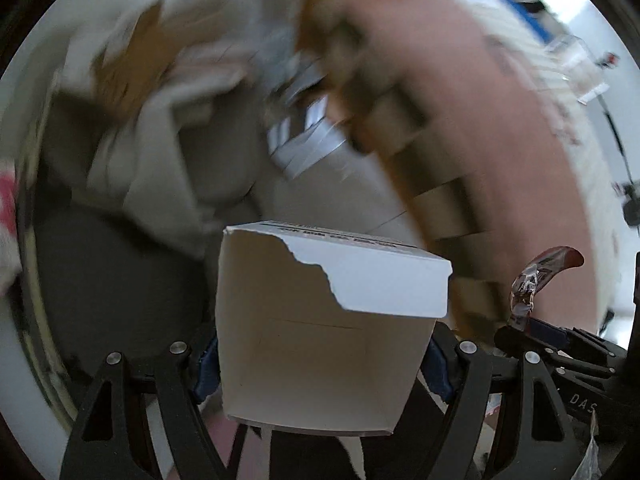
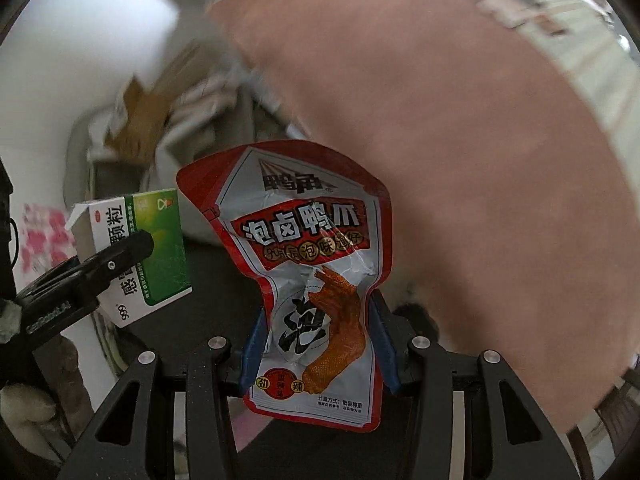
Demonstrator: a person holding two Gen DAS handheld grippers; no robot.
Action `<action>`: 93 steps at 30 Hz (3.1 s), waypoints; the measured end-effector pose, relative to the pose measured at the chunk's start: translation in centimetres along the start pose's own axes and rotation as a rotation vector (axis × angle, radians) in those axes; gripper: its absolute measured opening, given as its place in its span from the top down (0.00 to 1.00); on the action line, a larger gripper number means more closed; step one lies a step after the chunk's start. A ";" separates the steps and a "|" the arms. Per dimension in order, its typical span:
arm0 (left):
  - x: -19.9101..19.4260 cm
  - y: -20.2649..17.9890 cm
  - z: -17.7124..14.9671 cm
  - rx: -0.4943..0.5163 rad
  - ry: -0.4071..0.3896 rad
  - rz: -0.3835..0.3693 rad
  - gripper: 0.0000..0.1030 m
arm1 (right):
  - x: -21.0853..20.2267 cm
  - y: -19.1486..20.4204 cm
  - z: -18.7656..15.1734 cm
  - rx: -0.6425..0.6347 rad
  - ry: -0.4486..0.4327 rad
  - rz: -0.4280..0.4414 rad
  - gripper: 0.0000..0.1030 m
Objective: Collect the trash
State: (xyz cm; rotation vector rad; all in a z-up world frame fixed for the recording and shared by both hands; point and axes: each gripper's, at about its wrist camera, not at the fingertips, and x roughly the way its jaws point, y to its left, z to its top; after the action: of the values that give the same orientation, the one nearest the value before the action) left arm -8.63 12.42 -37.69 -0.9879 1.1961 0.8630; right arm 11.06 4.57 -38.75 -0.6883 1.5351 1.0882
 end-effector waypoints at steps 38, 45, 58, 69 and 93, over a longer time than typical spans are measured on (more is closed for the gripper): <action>13.0 13.6 -7.4 -0.257 0.025 0.179 0.00 | 24.5 6.3 0.1 -0.253 0.102 -0.181 0.01; 1.1 10.2 -8.9 -0.230 -0.023 0.122 0.00 | 10.2 8.7 -1.8 -0.280 0.054 -0.129 0.01; -19.1 4.2 -11.7 -0.164 -0.190 -0.047 0.00 | -14.7 12.1 -5.8 -0.342 -0.042 0.032 0.01; -27.4 2.4 -14.7 -0.174 -0.287 -0.172 0.00 | -25.4 13.4 -8.8 -0.392 -0.095 0.135 0.00; -29.5 0.8 -16.5 -0.176 -0.336 -0.183 0.00 | -27.4 13.4 -9.8 -0.434 -0.081 0.180 0.00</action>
State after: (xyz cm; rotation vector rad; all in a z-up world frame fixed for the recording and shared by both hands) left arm -19.91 -3.52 -10.05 -1.0283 0.7431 0.9549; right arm 2.13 -2.00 -8.73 -0.7957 1.3195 1.5925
